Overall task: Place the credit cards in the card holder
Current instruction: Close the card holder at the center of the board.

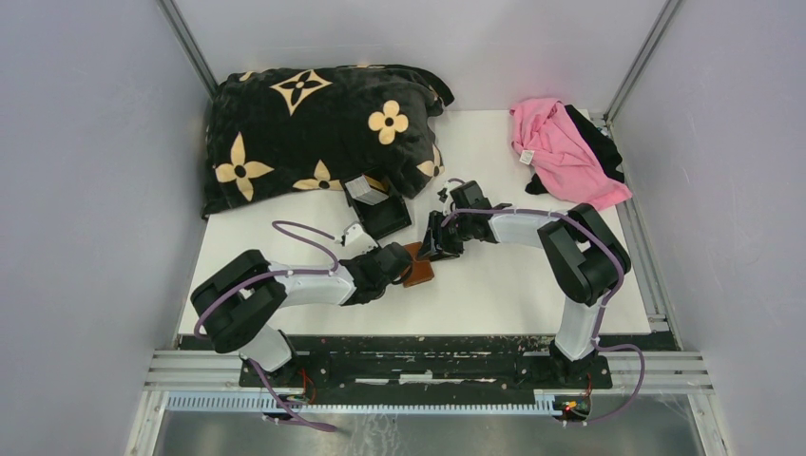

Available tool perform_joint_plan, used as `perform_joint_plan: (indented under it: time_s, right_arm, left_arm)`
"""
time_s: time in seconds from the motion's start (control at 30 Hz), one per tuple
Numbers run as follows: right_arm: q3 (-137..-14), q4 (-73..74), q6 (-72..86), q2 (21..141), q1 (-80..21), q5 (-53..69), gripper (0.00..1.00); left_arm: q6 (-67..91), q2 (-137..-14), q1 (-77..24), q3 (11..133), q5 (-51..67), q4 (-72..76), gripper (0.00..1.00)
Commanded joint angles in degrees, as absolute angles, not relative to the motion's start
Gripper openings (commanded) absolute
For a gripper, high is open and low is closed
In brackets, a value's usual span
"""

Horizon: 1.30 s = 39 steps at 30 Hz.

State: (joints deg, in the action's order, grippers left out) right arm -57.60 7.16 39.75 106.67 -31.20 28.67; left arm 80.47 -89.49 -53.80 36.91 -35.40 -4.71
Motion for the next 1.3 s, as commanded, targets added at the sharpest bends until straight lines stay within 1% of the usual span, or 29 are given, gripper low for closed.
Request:
perform_joint_plan:
  time_s: [0.0, 0.17, 0.7, 0.93, 1.27]
  right_arm:
    - [-56.5, 7.8, 43.1, 106.6, -30.9, 25.0, 0.49]
    - [-57.2, 9.1, 43.8, 106.7, -30.9, 23.5, 0.50]
    - [-58.0, 12.6, 45.3, 108.4, -30.9, 19.4, 0.48]
    - [-60.6, 17.8, 43.0, 110.5, -30.9, 18.5, 0.48]
    - [-60.6, 20.4, 40.1, 110.7, -30.9, 19.4, 0.48]
  left_arm:
    - [75.0, -93.2, -53.8, 35.0, -30.4, -14.2, 0.24]
    - [74.7, -93.1, -53.8, 34.9, -30.3, -14.1, 0.24]
    - [74.6, -93.4, -53.8, 34.5, -30.1, -13.6, 0.24]
    - [74.5, -94.1, -53.8, 34.7, -29.9, -13.1, 0.24]
    - [74.1, -95.2, -53.7, 35.8, -29.8, -12.9, 0.24]
